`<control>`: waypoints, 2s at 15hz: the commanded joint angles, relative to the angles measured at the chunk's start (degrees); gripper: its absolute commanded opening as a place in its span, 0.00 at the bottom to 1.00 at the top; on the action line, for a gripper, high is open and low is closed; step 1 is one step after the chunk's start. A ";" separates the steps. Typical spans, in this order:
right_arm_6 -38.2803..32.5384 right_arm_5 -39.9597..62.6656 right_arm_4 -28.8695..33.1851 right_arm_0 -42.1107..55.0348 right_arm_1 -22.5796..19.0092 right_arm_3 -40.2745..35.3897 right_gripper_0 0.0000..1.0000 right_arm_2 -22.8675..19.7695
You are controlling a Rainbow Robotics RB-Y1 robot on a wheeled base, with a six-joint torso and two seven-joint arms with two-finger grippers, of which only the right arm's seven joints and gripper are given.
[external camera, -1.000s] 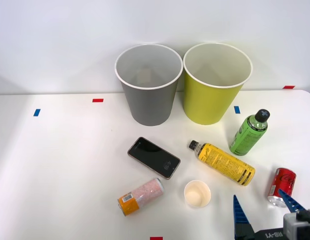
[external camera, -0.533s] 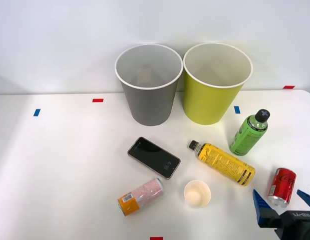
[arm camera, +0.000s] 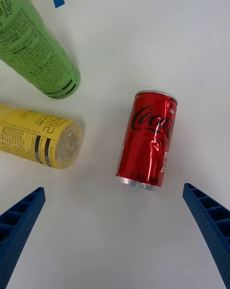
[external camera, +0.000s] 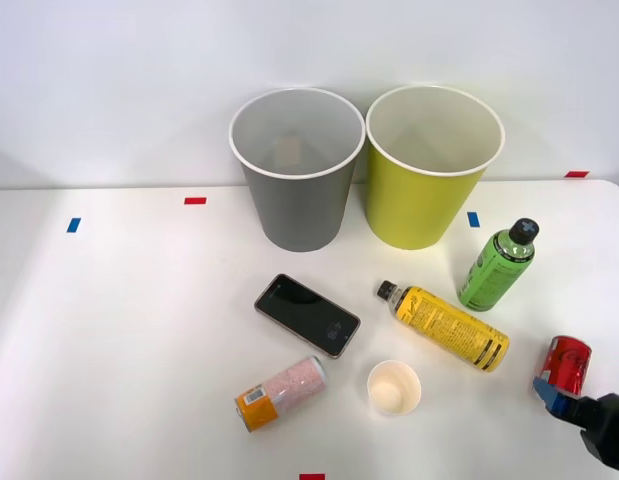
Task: Put cans in the gray bin, plastic bottles in the light green bin
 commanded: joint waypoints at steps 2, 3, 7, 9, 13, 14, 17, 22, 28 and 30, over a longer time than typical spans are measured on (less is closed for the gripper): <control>-8.07 14.56 -0.99 -9.57 -5.35 0.01 1.00 -3.95; -10.70 18.52 -1.17 -11.59 -6.05 0.01 1.00 -5.10; -18.35 24.23 -2.05 -18.10 -7.19 0.01 1.00 -5.45; -18.53 24.23 -2.13 -21.44 -8.51 0.16 1.00 -5.45; -18.88 24.32 -1.43 -23.11 -11.94 4.64 1.00 -5.45; -19.41 26.16 -0.90 -23.55 -12.91 5.25 1.00 -5.53; -21.34 35.57 1.38 -27.33 -13.26 5.87 1.00 -5.18; -25.73 35.74 2.08 -31.98 -13.52 13.08 1.00 -2.72; -25.56 35.04 4.46 -32.95 -15.37 16.86 1.00 2.02; -25.29 33.72 4.19 -33.74 -15.72 19.14 1.00 2.73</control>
